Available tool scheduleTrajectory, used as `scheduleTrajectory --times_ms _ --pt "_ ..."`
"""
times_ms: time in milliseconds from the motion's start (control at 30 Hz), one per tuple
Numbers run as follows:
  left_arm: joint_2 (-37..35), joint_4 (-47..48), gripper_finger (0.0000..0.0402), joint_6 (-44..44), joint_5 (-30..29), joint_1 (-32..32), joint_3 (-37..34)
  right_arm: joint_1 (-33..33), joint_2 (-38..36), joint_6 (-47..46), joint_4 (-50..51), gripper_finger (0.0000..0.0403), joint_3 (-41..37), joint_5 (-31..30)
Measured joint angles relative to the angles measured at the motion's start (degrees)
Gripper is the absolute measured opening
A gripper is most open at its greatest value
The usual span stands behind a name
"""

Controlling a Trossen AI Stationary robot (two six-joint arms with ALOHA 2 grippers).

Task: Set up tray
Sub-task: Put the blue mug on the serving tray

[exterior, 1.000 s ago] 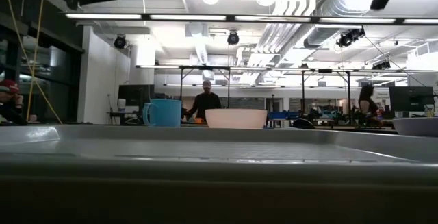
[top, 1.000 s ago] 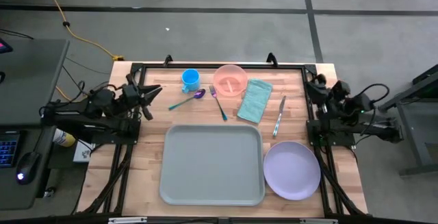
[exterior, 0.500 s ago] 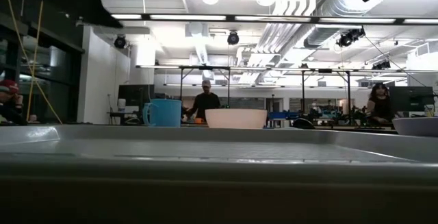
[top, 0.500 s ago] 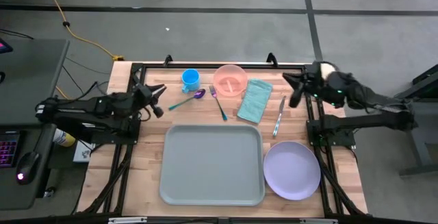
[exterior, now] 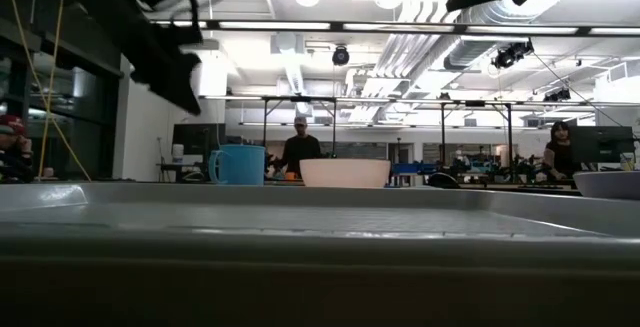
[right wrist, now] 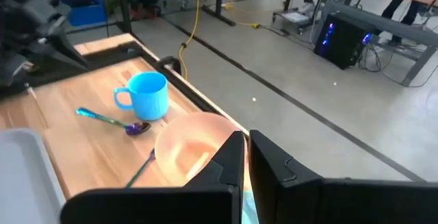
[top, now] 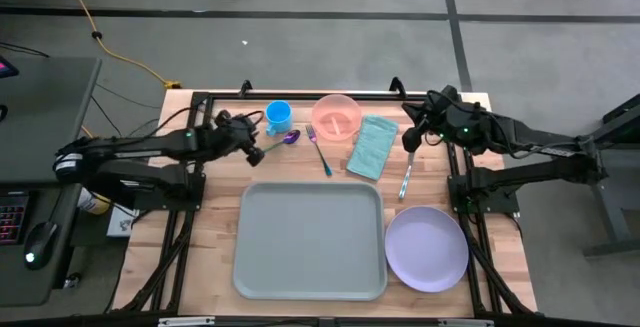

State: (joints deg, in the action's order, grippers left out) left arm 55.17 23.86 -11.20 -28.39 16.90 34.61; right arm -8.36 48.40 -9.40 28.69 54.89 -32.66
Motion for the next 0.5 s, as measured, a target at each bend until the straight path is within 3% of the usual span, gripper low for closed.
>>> scheduleTrajectory --times_ms 233,333,500 --pt "10.1 -1.1 0.009 -16.5 7.6 7.1 0.0 0.0 0.0 0.4 0.2 0.0 0.0 1.5" --pt "11.7 -3.1 0.009 -15.9 10.4 9.0 0.0 0.0 0.0 0.4 0.4 0.0 0.0 1.5" --pt "11.6 -10.4 0.009 -6.6 12.2 10.3 0.0 0.0 0.0 0.4 1.4 0.0 0.0 1.6"
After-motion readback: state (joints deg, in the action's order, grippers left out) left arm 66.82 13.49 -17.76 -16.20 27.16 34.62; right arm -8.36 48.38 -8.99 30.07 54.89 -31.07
